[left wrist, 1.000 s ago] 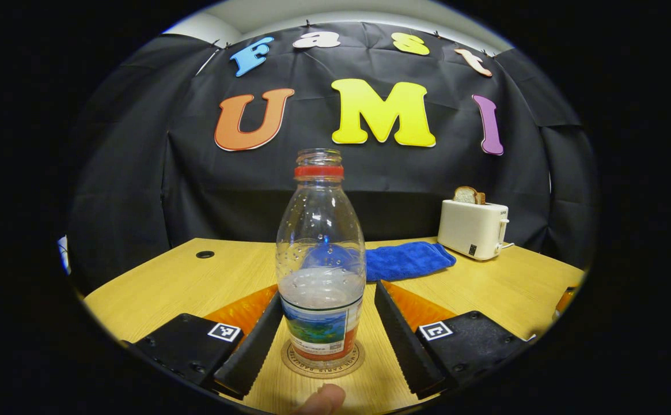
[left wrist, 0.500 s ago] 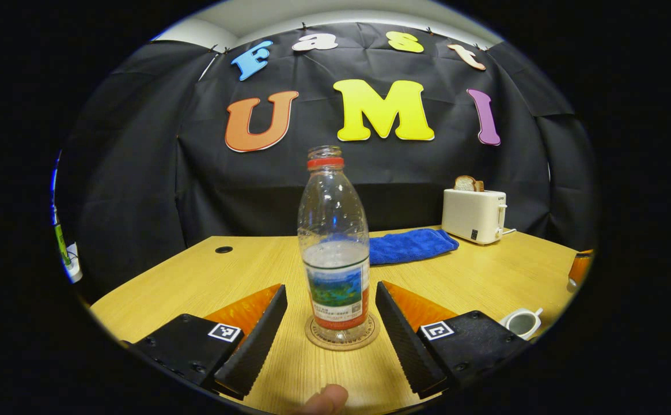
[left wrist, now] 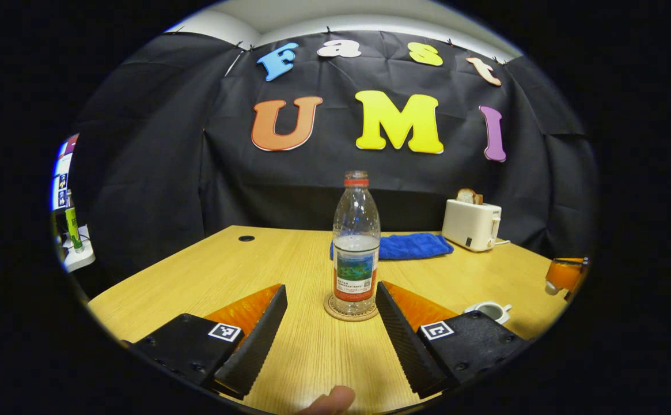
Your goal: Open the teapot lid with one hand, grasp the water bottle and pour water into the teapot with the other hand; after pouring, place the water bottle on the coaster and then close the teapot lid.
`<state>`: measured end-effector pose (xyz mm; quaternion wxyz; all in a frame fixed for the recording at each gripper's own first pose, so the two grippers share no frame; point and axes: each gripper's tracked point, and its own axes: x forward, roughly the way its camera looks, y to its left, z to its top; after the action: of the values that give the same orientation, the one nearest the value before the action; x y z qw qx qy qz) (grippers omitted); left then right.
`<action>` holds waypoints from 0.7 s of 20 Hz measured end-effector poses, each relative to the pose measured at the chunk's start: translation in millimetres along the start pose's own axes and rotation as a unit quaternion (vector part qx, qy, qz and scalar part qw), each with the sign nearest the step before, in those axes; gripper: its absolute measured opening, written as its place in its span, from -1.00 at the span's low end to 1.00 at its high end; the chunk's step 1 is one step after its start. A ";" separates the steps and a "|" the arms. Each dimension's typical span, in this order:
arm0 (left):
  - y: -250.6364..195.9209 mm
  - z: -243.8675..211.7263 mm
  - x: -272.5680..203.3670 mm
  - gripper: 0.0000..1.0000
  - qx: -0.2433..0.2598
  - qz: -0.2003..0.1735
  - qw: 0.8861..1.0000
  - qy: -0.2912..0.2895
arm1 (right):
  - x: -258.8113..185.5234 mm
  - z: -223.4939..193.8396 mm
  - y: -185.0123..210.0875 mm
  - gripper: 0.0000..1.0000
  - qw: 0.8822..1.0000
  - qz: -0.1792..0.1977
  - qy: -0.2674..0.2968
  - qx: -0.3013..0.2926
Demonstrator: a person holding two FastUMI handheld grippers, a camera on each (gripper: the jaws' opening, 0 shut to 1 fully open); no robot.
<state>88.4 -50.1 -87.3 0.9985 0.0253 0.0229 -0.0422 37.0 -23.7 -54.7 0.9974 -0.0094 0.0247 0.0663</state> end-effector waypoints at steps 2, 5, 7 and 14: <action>2.8 8.3 -17.9 0.94 0.021 0.005 1.000 -0.010 | 3.9 4.6 1.3 -0.99 1.000 0.005 0.001 0.003; 2.4 21.1 -35.6 0.92 0.007 0.008 1.000 0.013 | 13.5 8.8 6.6 -0.99 1.000 0.017 0.010 0.015; 2.4 40.8 -48.1 0.95 -0.026 0.000 1.000 0.007 | 21.5 8.7 19.3 -0.98 0.999 0.032 0.018 0.014; 38.1 59.7 -73.7 0.94 0.005 0.020 1.000 0.017 | 42.2 6.5 67.2 -0.98 0.997 0.073 0.038 -0.006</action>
<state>20.9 -9.2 -22.4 0.9985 0.0310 0.0393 -0.0217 70.1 48.5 -51.3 0.9883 -0.0157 0.0631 0.1383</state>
